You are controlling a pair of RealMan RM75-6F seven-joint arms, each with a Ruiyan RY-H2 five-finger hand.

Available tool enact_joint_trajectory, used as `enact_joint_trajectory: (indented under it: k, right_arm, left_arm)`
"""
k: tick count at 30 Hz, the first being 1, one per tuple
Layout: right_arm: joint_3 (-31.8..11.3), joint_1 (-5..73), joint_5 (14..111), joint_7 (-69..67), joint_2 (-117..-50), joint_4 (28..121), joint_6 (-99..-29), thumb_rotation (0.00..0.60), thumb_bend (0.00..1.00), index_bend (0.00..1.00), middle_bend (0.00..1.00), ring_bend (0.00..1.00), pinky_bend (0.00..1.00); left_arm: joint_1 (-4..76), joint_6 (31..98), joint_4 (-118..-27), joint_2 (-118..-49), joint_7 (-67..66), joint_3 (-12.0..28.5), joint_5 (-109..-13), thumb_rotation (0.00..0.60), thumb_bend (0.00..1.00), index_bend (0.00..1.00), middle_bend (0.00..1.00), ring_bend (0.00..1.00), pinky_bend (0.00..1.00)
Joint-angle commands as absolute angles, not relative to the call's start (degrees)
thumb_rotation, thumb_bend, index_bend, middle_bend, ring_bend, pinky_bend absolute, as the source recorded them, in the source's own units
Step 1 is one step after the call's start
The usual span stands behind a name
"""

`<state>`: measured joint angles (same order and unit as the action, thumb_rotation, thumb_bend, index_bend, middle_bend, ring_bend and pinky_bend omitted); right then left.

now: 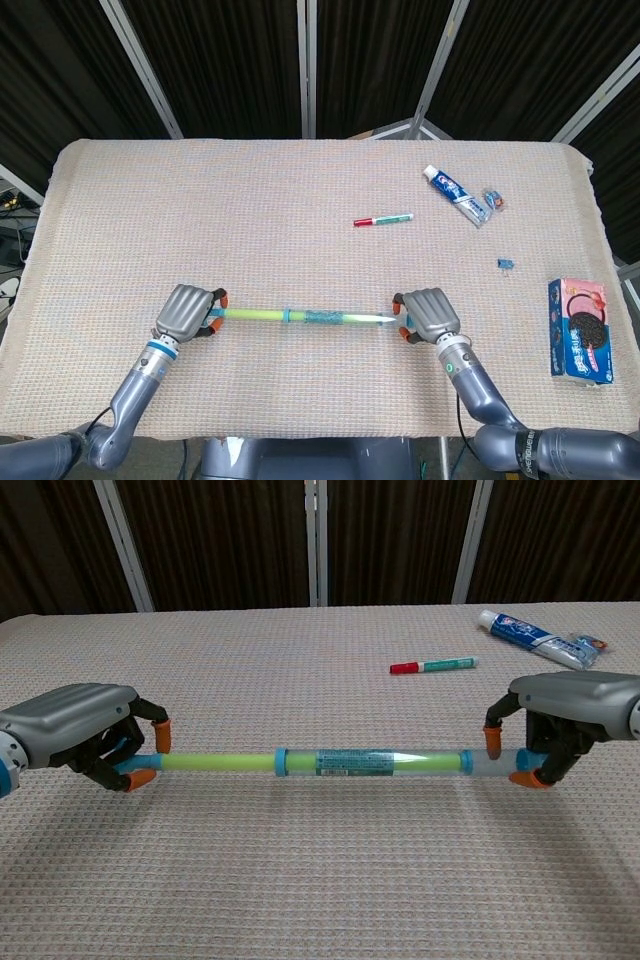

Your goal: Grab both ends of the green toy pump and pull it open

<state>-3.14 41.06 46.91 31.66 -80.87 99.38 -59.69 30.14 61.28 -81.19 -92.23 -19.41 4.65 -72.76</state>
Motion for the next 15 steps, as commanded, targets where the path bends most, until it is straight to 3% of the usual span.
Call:
enact_joint_trajectory:
  k: [1, 15]
  right_arm:
    - [-3.29, 40.92, 47.05, 31.5, -80.48, 99.28, -59.78, 0.6, 0.48, 0.69, 0.99, 1.0, 1.0]
    - [-3.63, 40.52, 48.34, 31.61, -77.8, 99.35, -59.96, 0.6, 0.48, 0.7, 0.99, 1.0, 1.0]
  left_arm:
    - [29.91, 61.26, -80.52, -91.62, -18.45, 4.69, -72.67, 0.6, 0.43, 0.75, 0.83, 0.81, 1.0]
    - [29.19, 60.78, -77.64, -89.71, -14.31, 4.76, -72.42, 0.6, 0.44, 0.75, 0.83, 0.81, 1.0]
